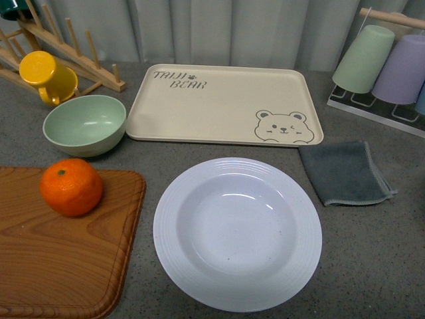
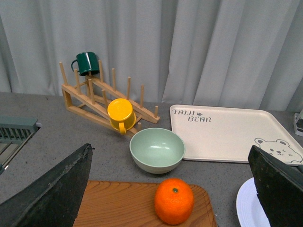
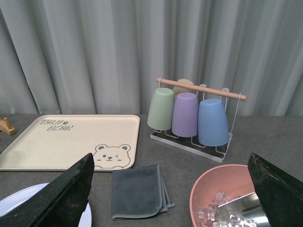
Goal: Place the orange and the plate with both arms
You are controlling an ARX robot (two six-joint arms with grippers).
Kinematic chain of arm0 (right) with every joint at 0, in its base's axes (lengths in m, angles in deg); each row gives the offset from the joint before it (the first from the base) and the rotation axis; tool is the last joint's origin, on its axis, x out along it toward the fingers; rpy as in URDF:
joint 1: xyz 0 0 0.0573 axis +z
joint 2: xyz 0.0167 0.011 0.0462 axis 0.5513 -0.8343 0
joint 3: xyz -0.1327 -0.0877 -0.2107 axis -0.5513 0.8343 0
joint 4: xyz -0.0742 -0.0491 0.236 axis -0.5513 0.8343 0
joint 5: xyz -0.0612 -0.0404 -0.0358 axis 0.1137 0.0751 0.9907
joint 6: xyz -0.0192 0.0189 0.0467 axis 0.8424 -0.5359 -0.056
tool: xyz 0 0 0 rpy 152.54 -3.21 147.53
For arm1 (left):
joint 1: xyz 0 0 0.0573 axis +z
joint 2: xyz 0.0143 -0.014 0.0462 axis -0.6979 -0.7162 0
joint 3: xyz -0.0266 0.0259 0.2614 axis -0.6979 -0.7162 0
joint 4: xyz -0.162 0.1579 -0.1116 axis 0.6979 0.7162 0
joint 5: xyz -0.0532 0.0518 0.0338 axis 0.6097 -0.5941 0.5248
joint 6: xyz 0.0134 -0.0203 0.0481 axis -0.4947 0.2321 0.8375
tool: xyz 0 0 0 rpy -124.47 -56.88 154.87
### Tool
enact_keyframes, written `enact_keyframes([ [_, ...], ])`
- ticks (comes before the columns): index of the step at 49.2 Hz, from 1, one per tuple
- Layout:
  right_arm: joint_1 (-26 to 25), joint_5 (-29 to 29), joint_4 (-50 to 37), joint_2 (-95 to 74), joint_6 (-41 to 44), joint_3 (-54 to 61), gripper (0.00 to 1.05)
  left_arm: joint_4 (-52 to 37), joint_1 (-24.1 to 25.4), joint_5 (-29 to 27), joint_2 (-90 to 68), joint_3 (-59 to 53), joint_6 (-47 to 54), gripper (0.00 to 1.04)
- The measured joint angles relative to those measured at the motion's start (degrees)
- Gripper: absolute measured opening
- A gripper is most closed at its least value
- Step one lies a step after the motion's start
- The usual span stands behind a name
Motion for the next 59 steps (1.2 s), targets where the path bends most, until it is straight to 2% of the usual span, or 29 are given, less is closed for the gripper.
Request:
enact_keyframes([
  [34, 0.0, 0.0, 0.0, 0.0, 0.0, 0.0, 0.96, 0.0, 0.0, 0.0, 0.0, 0.0, 0.0, 0.98],
  [36, 0.0, 0.0, 0.0, 0.0, 0.0, 0.0, 0.96, 1.92, -1.44, -5.09, -1.42, 0.63, -1.42, 0.98],
  [38, 0.0, 0.0, 0.0, 0.0, 0.0, 0.0, 0.96, 1.31, -3.19, -12.7, -8.76, 2.05, -3.67, 0.98],
  [39, 0.0, 0.07, 0.0, 0.0, 0.0, 0.0, 0.96, 0.13, -3.26, -13.44, -11.93, 2.58, -4.61, 0.98],
  [44, 0.0, 0.02, 0.0, 0.0, 0.0, 0.0, 0.96, -9.75, -3.1, -8.7, -35.82, 9.31, -7.45, 0.98],
  [48, 0.0, 0.02, 0.0, 0.0, 0.0, 0.0, 0.96, -15.47, -4.37, -9.29, -51.56, 14.58, -6.84, 0.98],
  [59, 0.0, 0.02, 0.0, 0.0, 0.0, 0.0, 0.96, -17.88, -8.87, -10.08, -80.87, 26.77, -6.54, 0.98],
])
